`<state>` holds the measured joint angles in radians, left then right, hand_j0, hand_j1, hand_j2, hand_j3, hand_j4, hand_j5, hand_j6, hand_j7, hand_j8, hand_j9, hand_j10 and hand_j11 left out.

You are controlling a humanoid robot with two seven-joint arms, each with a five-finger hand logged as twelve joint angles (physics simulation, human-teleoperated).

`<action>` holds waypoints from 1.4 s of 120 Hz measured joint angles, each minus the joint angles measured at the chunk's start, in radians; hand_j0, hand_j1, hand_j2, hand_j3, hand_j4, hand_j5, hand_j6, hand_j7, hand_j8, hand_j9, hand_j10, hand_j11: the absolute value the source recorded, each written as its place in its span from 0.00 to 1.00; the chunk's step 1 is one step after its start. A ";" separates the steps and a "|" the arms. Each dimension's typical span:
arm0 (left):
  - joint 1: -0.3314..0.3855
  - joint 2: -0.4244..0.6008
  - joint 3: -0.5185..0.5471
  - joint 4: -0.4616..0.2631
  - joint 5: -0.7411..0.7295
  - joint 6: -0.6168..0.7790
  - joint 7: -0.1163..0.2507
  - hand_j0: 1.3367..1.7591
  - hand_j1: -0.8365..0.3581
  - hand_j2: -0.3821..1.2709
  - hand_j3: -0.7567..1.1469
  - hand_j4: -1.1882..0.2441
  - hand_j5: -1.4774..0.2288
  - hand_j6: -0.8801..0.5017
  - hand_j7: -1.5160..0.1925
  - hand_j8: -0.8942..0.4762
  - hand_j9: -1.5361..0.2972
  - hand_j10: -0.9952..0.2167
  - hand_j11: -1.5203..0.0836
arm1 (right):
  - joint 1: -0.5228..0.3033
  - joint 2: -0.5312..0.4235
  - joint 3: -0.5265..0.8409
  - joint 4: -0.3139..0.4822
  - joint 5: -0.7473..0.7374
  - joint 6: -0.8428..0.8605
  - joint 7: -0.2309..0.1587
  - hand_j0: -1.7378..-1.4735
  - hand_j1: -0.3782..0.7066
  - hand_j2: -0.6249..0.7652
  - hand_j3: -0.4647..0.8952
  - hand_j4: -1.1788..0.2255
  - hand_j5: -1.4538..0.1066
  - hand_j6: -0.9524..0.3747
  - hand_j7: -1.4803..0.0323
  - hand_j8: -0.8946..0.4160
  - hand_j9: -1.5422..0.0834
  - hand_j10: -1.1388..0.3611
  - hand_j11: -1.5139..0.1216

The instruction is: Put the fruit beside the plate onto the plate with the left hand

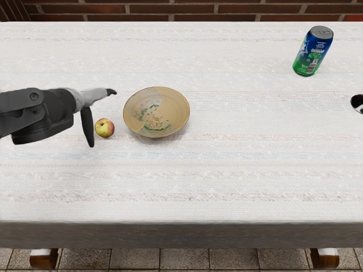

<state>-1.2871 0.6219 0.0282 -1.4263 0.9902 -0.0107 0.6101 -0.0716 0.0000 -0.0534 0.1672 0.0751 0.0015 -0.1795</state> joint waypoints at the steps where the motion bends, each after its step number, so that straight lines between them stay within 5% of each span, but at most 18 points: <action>1: 0.000 0.000 0.004 0.000 0.003 0.006 0.000 0.76 0.93 0.24 0.40 0.78 0.82 0.59 0.84 0.60 0.79 0.77 0.90 | 0.000 0.000 0.000 0.000 0.000 0.000 0.000 0.30 0.03 0.45 0.34 0.84 0.93 0.72 0.98 0.68 0.95 0.76 0.93; 51: 0.017 -0.073 0.164 0.056 0.109 0.156 0.001 0.76 0.75 0.26 0.40 0.66 0.68 0.46 0.70 0.47 0.67 0.62 0.75 | 0.000 0.000 0.001 0.000 0.000 0.000 0.000 0.30 0.03 0.45 0.34 0.84 0.93 0.72 0.98 0.68 0.95 0.76 0.93; 168: 0.053 -0.145 0.189 0.104 0.158 0.226 0.001 0.76 0.60 0.28 0.40 0.55 0.57 0.35 0.59 0.36 0.56 0.50 0.63 | -0.004 0.000 0.003 0.000 0.000 0.000 0.000 0.30 0.03 0.45 0.34 0.84 0.93 0.72 0.98 0.68 0.95 0.76 0.93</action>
<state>-1.2337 0.4771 0.2167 -1.3228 1.1487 0.2154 0.6109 -0.0751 0.0000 -0.0509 0.1669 0.0751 0.0015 -0.1795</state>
